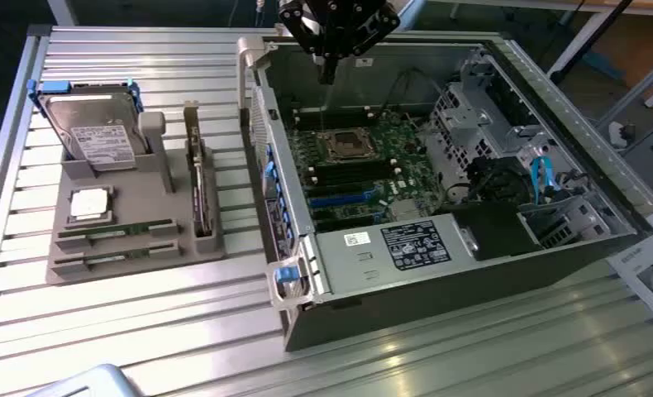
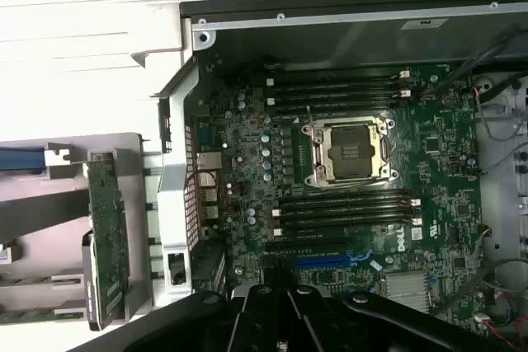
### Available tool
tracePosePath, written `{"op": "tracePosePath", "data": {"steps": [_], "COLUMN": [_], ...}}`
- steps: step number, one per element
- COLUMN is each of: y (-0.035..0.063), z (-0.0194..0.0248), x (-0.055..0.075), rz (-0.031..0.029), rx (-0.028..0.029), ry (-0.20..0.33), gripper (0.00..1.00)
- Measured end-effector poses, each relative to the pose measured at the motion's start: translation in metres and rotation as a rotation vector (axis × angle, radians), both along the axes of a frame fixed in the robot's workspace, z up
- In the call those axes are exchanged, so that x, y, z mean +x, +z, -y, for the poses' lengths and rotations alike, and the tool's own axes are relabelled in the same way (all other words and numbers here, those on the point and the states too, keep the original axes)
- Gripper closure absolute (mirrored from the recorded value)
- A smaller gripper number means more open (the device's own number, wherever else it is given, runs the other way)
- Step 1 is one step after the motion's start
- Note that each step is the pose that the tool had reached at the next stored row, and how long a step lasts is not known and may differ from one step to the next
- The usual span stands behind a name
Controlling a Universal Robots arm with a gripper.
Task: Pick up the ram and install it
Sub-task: 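Reach for the ram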
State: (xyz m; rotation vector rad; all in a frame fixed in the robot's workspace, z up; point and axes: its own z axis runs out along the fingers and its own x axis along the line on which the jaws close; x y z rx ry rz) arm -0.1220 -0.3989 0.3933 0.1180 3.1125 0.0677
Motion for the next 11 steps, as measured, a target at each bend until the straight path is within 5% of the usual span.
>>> {"op": "tracePosePath", "data": {"steps": [11], "y": [0.0000], "z": [0.0000], "x": [0.0000], "rz": [0.0000], "rx": [0.0000], "ry": [0.000], "gripper": [0.90]}}
